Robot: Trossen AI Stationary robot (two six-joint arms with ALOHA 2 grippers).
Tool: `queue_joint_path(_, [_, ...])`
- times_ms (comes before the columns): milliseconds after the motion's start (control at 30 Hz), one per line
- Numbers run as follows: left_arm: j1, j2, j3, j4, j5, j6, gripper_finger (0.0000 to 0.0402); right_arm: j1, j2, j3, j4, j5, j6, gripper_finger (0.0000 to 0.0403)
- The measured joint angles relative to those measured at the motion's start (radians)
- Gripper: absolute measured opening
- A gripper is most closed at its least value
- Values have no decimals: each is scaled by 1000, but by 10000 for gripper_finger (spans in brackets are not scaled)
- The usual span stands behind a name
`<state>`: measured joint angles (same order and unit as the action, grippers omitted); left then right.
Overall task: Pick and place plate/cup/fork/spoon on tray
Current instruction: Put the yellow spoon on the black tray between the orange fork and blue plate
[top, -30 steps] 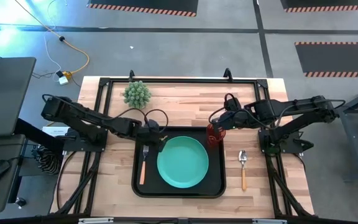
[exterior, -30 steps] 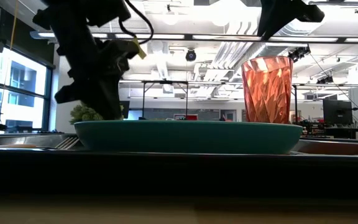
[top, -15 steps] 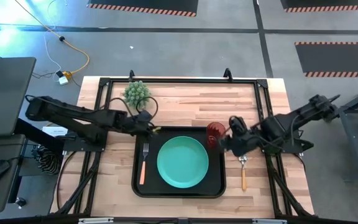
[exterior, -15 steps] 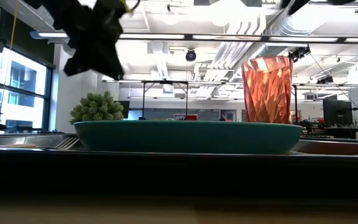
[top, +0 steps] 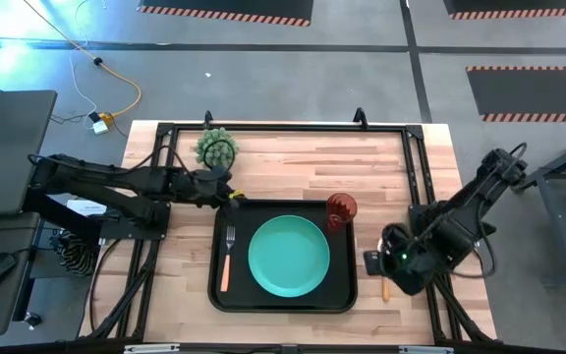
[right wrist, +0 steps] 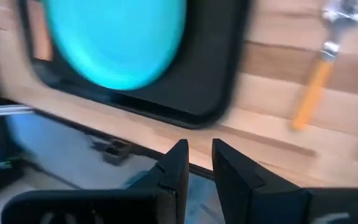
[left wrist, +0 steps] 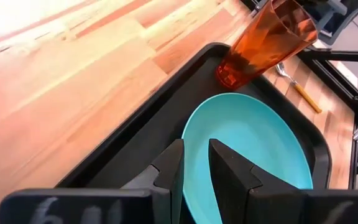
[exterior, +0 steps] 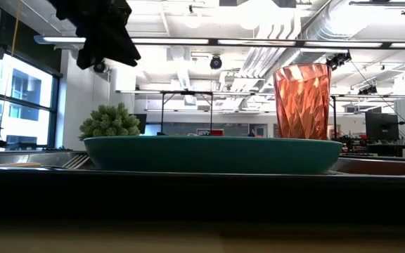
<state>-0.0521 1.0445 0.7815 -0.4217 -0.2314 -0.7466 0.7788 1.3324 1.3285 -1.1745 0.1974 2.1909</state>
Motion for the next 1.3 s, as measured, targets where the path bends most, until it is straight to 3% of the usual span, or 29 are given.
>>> queue_joint_path(267, [0,-1,0,1,0,3,65,52,77,-1,-196,-179,80,58])
queue_joint_path(533, [0,-1,0,1,0,-11,65,29,68,-1,-396,-178,71,25])
queue_joint_path(833, [0,-1,0,8,-7,-58,65,-7,47,-1,-396,-174,-78,19])
queue_joint_path(967, [0,-1,0,9,-26,-63,65,-7,47,-1,-396,-174,-72,39])
queue_joint_path(1300, [0,-1,0,8,-33,-73,65,-5,47,-1,-386,-83,-23,136])
